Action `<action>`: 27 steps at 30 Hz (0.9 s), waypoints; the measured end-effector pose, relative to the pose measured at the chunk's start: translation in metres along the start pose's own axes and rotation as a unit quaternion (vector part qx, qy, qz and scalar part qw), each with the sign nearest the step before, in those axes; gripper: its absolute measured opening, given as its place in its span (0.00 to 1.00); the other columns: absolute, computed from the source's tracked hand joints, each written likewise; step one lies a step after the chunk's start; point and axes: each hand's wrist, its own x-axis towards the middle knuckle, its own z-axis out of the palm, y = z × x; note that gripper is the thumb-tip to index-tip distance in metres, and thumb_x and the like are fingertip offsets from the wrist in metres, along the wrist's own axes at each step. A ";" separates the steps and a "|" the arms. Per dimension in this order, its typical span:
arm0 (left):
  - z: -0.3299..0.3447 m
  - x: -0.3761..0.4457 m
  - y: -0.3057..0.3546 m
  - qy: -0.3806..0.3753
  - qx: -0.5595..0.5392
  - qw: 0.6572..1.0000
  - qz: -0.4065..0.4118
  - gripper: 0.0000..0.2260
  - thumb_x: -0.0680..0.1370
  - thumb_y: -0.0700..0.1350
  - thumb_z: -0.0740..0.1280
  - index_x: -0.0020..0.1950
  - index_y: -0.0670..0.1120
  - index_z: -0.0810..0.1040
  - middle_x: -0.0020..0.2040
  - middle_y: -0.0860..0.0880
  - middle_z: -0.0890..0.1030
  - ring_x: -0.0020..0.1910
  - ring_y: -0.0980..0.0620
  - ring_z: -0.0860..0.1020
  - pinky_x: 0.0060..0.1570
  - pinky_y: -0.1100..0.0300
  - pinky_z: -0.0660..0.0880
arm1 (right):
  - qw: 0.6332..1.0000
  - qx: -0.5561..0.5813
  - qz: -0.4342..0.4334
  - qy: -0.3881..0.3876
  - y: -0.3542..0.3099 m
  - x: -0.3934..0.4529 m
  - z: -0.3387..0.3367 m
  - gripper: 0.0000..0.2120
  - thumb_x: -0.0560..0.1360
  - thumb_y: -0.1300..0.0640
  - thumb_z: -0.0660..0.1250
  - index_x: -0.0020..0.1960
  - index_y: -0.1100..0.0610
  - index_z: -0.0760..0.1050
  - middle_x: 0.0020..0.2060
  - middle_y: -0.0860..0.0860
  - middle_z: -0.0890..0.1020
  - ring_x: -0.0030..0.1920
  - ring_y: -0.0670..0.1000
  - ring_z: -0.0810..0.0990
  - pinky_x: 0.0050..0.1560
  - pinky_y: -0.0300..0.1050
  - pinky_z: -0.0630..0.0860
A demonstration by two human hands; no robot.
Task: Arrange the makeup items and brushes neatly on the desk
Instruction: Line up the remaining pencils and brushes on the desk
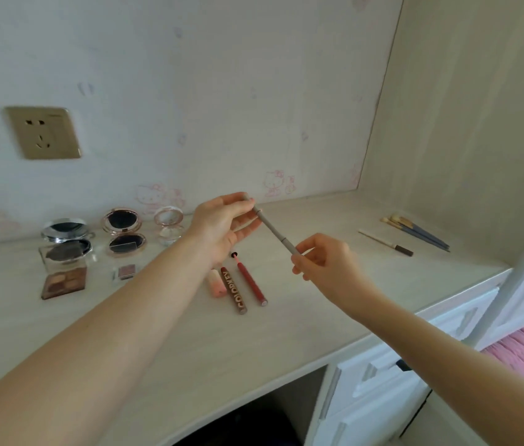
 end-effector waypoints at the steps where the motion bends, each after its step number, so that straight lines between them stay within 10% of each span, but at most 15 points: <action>1: -0.010 -0.006 0.006 0.006 -0.003 1.000 0.008 0.06 0.75 0.31 0.67 0.44 0.42 0.78 0.39 0.46 0.82 0.38 0.50 0.83 0.38 0.58 0.81 | 1.000 -0.001 -0.004 -0.015 -0.007 -0.003 0.008 0.03 0.75 0.54 0.67 0.45 0.46 0.75 0.35 0.44 0.84 0.37 0.44 0.82 0.34 0.40 0.79; 18: -0.102 -0.099 0.026 0.038 0.115 0.989 0.082 0.08 0.77 0.37 0.66 0.54 0.38 0.81 0.51 0.39 0.83 0.53 0.41 0.82 0.48 0.53 0.81 | 0.976 0.150 -0.012 -0.158 -0.075 -0.036 0.108 0.03 0.71 0.58 0.73 0.43 0.53 0.79 0.36 0.46 0.86 0.35 0.45 0.84 0.36 0.35 0.74; 27: -0.112 -0.109 0.027 0.052 0.147 0.981 0.113 0.07 0.76 0.38 0.68 0.53 0.40 0.82 0.44 0.43 0.84 0.43 0.48 0.82 0.42 0.56 0.80 | 0.966 0.167 0.001 -0.197 -0.080 -0.045 0.121 0.06 0.76 0.54 0.68 0.47 0.56 0.80 0.38 0.47 0.86 0.39 0.46 0.85 0.44 0.41 0.82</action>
